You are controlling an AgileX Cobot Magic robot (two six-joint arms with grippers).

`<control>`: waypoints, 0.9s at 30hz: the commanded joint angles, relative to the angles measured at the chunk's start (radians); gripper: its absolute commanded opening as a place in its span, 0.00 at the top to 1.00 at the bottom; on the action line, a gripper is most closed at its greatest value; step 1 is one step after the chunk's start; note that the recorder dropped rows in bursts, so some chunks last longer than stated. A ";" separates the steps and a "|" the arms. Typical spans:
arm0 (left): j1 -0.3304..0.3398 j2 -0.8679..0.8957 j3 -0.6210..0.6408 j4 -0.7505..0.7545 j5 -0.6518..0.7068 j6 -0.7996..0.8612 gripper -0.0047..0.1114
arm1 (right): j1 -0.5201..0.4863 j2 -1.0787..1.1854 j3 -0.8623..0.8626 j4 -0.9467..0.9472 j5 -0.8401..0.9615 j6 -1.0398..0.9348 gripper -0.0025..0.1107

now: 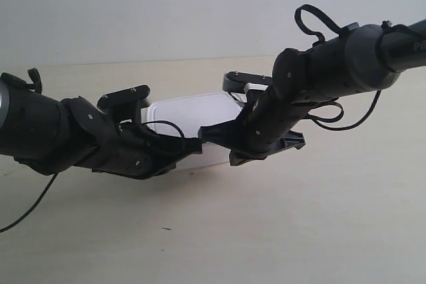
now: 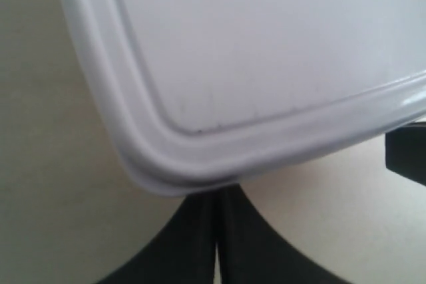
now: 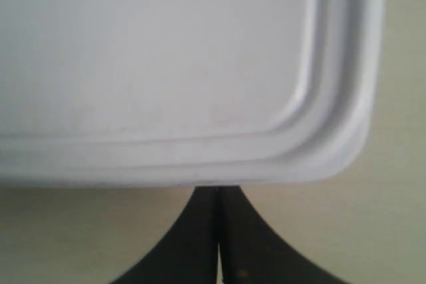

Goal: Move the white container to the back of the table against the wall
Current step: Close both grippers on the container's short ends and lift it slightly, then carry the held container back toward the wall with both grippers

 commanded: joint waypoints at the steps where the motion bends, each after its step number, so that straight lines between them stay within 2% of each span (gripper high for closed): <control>1: -0.002 0.000 -0.010 0.015 -0.066 -0.002 0.96 | -0.038 0.003 -0.004 -0.004 -0.010 -0.015 0.98; 12: -0.002 0.050 -0.088 0.043 -0.039 -0.002 0.96 | -0.068 0.011 -0.026 -0.004 -0.045 -0.041 0.98; 21: 0.001 0.065 -0.091 0.049 -0.088 0.010 0.96 | -0.068 0.093 -0.163 -0.004 -0.002 -0.048 0.98; 27: 0.060 0.090 -0.119 0.049 -0.081 0.043 0.96 | -0.068 0.126 -0.220 -0.022 0.000 -0.048 0.98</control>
